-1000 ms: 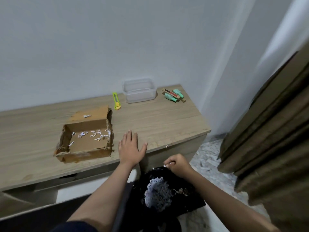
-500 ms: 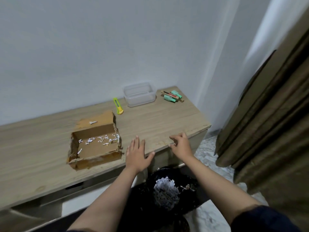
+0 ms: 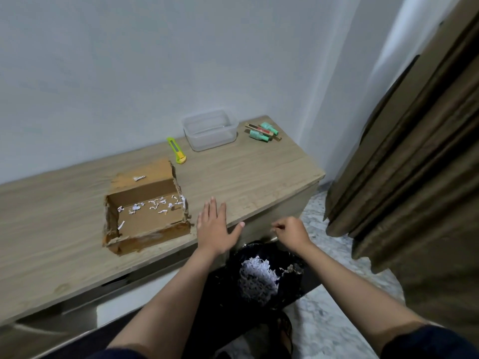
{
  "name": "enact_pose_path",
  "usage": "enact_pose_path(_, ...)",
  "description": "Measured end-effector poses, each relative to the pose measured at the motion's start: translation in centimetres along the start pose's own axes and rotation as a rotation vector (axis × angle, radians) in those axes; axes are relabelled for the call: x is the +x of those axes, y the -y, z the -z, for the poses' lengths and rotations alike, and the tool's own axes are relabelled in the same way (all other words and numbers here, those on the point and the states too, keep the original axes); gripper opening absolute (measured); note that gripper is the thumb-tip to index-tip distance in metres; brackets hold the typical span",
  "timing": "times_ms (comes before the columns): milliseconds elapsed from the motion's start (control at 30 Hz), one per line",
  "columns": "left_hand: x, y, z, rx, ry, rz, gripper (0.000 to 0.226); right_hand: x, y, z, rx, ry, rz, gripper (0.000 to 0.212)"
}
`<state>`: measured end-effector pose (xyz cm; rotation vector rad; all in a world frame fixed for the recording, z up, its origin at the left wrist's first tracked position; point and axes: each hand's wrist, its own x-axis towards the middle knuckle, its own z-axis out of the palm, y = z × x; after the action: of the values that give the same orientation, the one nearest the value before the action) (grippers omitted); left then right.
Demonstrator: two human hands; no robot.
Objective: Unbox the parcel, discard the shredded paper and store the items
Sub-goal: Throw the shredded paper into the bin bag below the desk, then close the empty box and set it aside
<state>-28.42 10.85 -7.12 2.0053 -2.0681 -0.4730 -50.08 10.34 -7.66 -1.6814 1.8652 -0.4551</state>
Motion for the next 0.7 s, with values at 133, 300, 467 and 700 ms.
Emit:
enact_pose_path(133, -0.2, -0.1, 0.2, -0.032, 0.006, -0.004, 0.088, -0.3, -0.2, -0.2, -0.035, 0.076, -0.024, 0.029)
enact_pose_path(300, 0.3, -0.7, 2.1, -0.41, 0.043, 0.058, 0.065, 0.1, 2.5, 1.4, 0.083, -0.052, 0.039, 0.018)
enact_pose_path(467, -1.0, -0.5, 7.5, -0.753, -0.251, -0.031, 0.039, 1.0, 8.3, 1.3, 0.285, -0.187, 0.127, 0.019)
enact_pose_path(700, -4.3, 8.7, 12.8, -0.687, -0.645, 0.041, 0.052, 3.3, 18.5, -2.9, 0.494, -0.004, 0.153, 0.019)
